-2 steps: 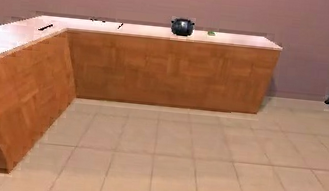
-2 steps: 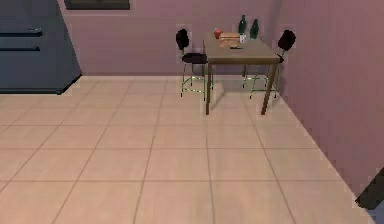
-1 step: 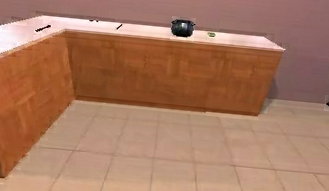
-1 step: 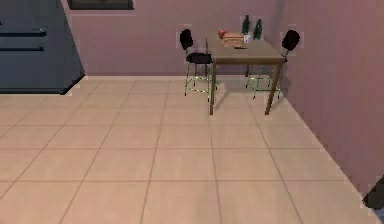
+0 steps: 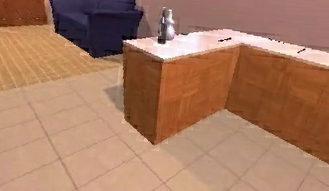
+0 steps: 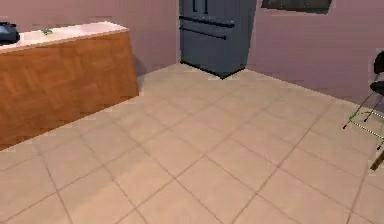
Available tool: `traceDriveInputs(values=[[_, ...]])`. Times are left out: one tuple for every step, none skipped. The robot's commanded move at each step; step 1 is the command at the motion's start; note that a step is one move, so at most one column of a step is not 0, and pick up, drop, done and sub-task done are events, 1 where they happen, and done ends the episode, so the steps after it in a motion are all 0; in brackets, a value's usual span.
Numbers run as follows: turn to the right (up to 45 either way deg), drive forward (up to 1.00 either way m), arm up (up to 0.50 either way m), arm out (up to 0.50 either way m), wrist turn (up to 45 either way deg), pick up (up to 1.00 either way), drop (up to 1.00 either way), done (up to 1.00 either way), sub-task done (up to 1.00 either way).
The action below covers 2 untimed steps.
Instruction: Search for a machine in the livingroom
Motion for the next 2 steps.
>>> traceDriveInputs(values=[[-27.0, 0.0, 0.0, 0.0, 0.0, 0.0, 0.0, 0.0, 0.0], [0.0, 0.9, 0.0, 0.0, 0.0, 0.0, 0.0, 0.0, 0.0]])
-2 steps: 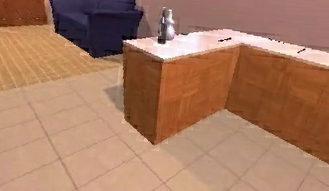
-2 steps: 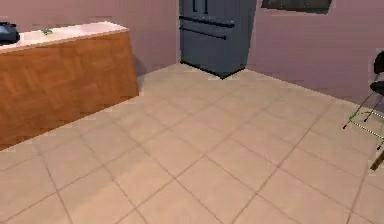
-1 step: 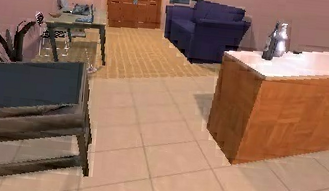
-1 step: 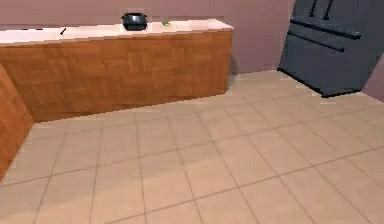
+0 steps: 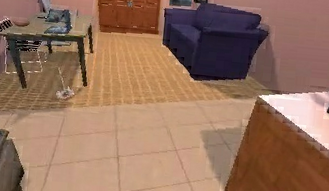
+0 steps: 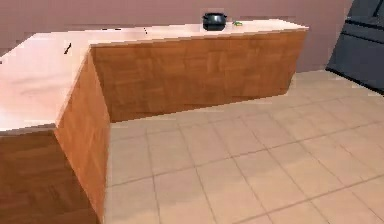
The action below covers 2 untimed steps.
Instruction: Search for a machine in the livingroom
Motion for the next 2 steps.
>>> traceDriveInputs(values=[[-15.0, 0.0, 0.0, 0.0, 0.0, 0.0, 0.0, 0.0, 0.0], [0.0, 1.0, 0.0, 0.0, 0.0, 0.0, 0.0, 0.0, 0.0]])
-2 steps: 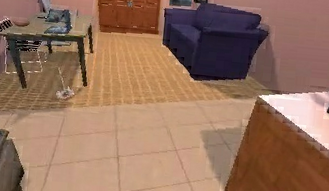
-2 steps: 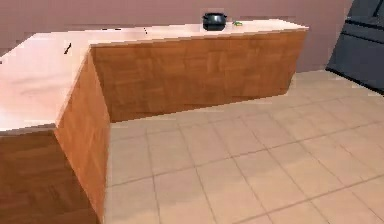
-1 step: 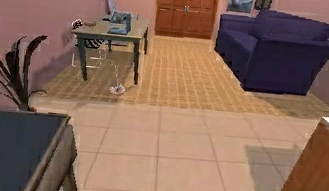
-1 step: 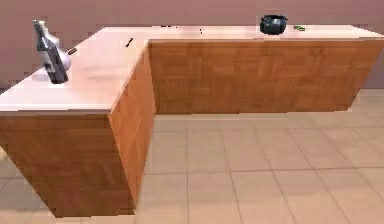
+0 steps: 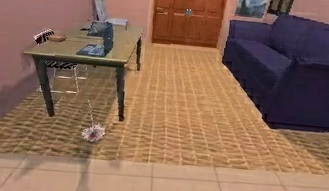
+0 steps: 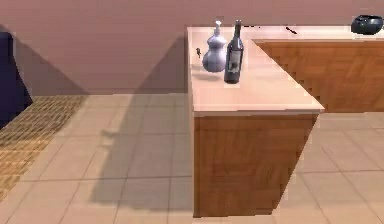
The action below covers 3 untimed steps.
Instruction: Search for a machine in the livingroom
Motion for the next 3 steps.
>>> traceDriveInputs(values=[[-18.0, 0.0, 0.0, 0.0, 0.0, 0.0, 0.0, 0.0, 0.0], [0.0, 0.05, 0.0, 0.0, 0.0, 0.0, 0.0, 0.0, 0.0], [3.0, 0.0, 0.0, 0.0, 0.0, 0.0, 0.0, 0.0, 0.0]])
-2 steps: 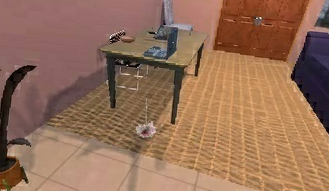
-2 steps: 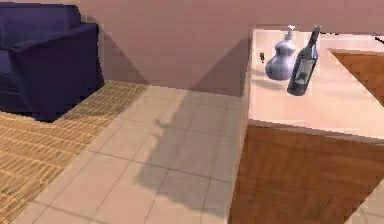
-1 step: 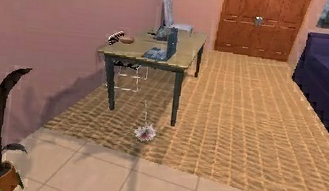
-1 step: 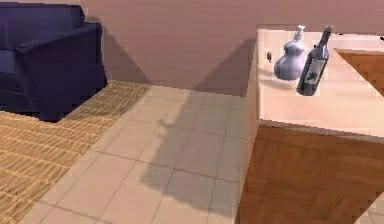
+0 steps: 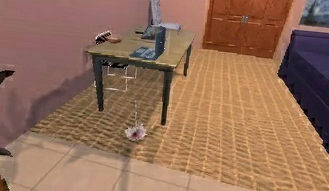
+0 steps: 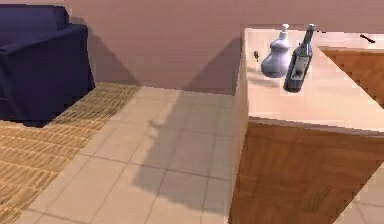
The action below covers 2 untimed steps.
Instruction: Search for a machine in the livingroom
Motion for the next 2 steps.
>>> traceDriveInputs(values=[[0.0, 1.0, 0.0, 0.0, 0.0, 0.0, 0.0, 0.0, 0.0], [0.0, 0.2, 0.0, 0.0, 0.0, 0.0, 0.0, 0.0, 0.0]])
